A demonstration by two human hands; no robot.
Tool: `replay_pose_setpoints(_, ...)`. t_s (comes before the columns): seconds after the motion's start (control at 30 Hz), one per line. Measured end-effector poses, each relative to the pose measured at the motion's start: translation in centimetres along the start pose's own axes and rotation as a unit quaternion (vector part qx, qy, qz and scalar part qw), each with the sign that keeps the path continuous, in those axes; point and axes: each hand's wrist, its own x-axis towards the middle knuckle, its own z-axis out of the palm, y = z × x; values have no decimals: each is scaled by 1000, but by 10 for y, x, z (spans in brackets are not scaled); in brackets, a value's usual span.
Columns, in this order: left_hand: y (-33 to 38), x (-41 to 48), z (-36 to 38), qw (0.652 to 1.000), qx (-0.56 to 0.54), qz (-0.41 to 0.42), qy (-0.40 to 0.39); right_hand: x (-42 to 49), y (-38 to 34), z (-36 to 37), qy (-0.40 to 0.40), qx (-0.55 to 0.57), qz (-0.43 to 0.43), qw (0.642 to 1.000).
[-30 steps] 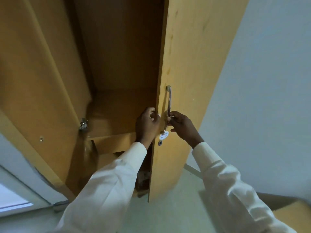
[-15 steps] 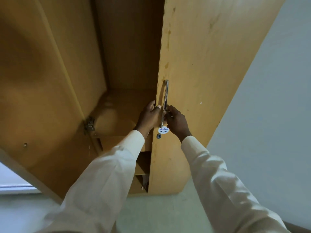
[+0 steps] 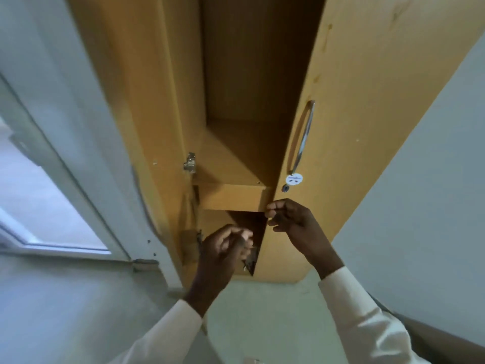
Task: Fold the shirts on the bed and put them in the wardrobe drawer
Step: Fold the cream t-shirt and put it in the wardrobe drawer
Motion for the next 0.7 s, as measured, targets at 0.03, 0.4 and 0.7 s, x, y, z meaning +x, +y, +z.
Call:
replay_pose_setpoints(0.03,3,-13,-12,1000,10,4,28,-7,-1,12,-12,14,3,1000)
replay_pose_setpoints(0.4,47,-18,-126,968,73,120,207,-51,-19,131,-106,-71,-57,990)
replay_pose_setpoints(0.7,43,11,-110,983,109,84,120,-53,-37,134,10,-117,-118,986)
